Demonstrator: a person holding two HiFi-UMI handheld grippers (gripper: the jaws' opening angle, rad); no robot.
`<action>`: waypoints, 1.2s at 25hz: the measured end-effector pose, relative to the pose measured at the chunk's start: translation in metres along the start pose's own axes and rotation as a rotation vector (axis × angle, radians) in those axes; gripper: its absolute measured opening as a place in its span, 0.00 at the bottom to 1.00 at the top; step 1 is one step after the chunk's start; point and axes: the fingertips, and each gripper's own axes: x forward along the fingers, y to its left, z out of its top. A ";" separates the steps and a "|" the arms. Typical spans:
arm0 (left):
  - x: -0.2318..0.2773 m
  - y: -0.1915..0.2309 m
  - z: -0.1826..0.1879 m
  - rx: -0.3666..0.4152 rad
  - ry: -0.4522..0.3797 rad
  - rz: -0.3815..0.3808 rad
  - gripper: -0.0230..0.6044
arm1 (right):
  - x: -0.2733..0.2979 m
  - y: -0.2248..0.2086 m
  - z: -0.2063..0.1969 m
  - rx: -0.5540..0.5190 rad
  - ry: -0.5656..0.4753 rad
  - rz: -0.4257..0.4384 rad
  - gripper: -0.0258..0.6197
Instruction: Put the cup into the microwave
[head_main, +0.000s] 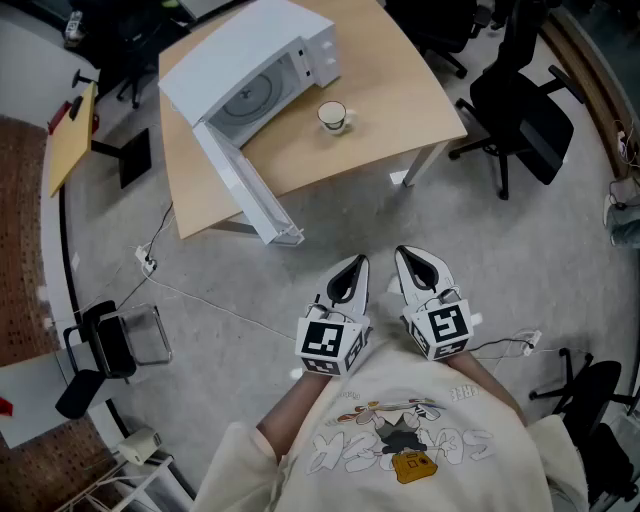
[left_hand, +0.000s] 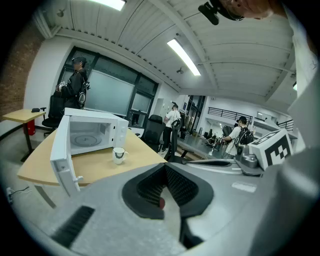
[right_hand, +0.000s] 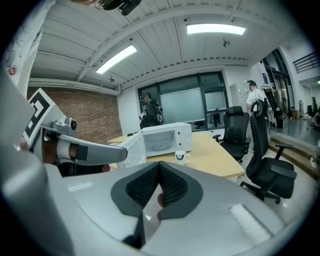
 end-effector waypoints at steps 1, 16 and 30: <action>0.000 0.001 -0.001 0.000 0.001 0.001 0.04 | 0.000 -0.001 -0.001 0.000 0.001 -0.001 0.05; 0.021 -0.007 -0.004 -0.057 -0.012 0.060 0.04 | -0.005 -0.018 -0.001 0.048 -0.006 0.095 0.17; 0.084 0.030 0.025 -0.085 -0.063 0.089 0.04 | 0.058 -0.057 0.011 0.018 0.021 0.128 0.19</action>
